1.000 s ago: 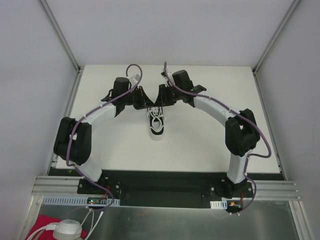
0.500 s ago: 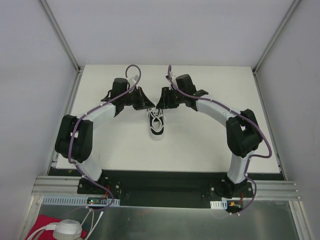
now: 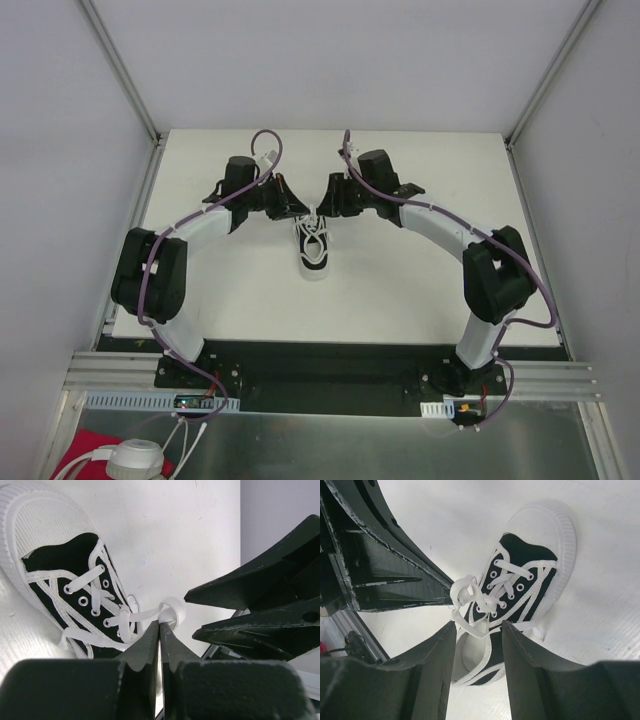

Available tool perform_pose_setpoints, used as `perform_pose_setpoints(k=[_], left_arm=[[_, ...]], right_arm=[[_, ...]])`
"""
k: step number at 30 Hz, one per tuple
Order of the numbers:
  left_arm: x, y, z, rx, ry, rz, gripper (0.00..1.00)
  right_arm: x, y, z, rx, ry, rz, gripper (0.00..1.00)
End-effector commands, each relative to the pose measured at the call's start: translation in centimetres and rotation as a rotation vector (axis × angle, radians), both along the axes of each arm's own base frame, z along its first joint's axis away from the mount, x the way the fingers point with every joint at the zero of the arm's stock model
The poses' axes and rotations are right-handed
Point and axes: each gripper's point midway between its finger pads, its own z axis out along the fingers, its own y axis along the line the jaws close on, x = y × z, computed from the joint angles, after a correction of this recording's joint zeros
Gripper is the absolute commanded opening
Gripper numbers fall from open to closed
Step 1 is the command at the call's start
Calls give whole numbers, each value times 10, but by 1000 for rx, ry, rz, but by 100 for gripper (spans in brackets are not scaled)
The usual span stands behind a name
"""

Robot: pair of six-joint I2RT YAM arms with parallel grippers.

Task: Tie the shoes
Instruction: Wrap the shoelace around the shoelace.

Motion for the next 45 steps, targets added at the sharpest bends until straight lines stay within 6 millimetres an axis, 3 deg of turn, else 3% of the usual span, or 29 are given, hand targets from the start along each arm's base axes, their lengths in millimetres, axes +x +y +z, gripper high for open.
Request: perform_pose_setpoints(k=[1, 23, 45], left_arm=[[0, -3, 6, -28, -22, -22, 0], [-4, -5, 9, -47, -20, -41, 0], [-3, -5, 6, -45, -12, -39, 0]], right_arm=[[14, -6, 33, 45, -81, -55, 45], [30, 16, 21, 27, -28, -25, 45], [33, -3, 13, 9, -37, -85, 45]])
